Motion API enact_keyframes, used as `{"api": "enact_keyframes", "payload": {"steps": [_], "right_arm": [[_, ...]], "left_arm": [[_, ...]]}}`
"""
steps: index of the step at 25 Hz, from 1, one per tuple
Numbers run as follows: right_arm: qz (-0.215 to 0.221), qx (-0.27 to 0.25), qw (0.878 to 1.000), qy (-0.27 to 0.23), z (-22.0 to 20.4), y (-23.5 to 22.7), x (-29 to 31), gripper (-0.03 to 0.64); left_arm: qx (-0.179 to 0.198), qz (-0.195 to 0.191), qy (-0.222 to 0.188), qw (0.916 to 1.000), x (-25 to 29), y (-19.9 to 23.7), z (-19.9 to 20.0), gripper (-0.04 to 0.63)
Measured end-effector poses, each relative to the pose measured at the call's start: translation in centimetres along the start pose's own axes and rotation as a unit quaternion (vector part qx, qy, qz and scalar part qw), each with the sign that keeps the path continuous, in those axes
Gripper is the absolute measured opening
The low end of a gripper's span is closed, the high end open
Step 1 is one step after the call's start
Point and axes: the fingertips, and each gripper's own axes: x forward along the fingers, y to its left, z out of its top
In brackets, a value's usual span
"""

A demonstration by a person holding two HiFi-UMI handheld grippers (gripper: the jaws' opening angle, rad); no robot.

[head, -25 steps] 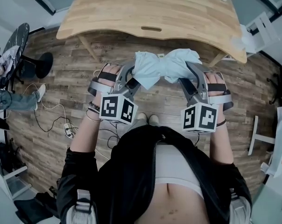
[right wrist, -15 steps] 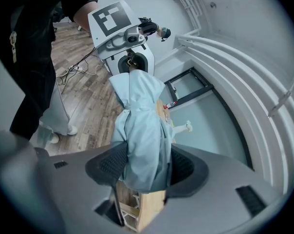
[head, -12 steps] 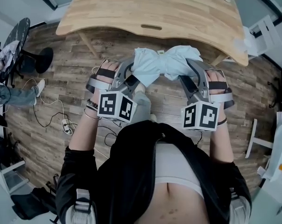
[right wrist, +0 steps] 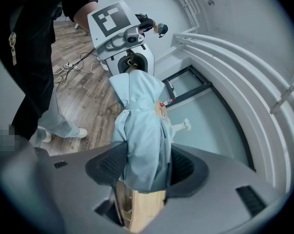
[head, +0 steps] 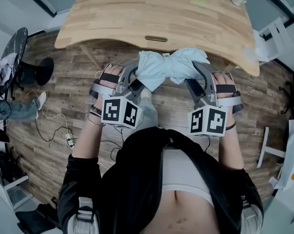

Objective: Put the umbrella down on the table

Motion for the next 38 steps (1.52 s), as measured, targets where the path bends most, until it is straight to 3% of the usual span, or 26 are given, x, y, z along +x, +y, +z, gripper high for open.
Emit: {"api": "enact_keyframes", "payload": {"steps": [23, 38], "right_arm": [[-0.001, 0.03, 0.999, 0.031, -1.2, -11.1, 17.2, 0.261], [-0.006, 0.037, 0.998, 0.051, -0.7, -15.6, 23.8, 0.261]], "left_arm": [[0.017, -0.026, -0.028, 0.9991, 14.0, 13.5, -8.8, 0.215], [0.022, -0.034, -0.055, 0.9977, 18.9, 19.1, -12.8, 0.215]]}}
